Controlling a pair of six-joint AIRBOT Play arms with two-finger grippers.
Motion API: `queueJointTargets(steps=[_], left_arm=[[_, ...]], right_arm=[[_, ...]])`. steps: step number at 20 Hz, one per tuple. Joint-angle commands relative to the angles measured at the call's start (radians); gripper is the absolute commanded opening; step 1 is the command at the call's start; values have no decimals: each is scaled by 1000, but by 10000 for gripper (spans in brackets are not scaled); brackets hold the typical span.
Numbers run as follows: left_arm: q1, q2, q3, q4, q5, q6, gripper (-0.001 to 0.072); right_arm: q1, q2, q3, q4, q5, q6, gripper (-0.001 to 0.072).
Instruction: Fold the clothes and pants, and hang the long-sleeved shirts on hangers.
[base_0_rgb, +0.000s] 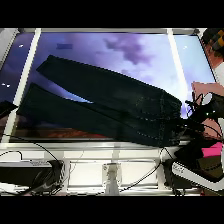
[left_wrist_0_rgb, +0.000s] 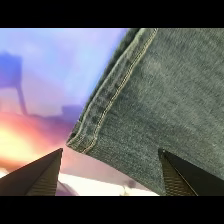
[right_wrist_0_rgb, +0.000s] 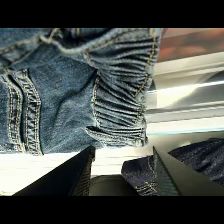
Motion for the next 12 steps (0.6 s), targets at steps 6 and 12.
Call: queueJointTargets(steps=[6,12], left_arm=[[2,-86,0,5,1,-7,620],[-34,-103,0,5,28,5,311]], right_arm=[[0,0,0,2,-2,0,427],[0,1,0,8,-2,1,427]])
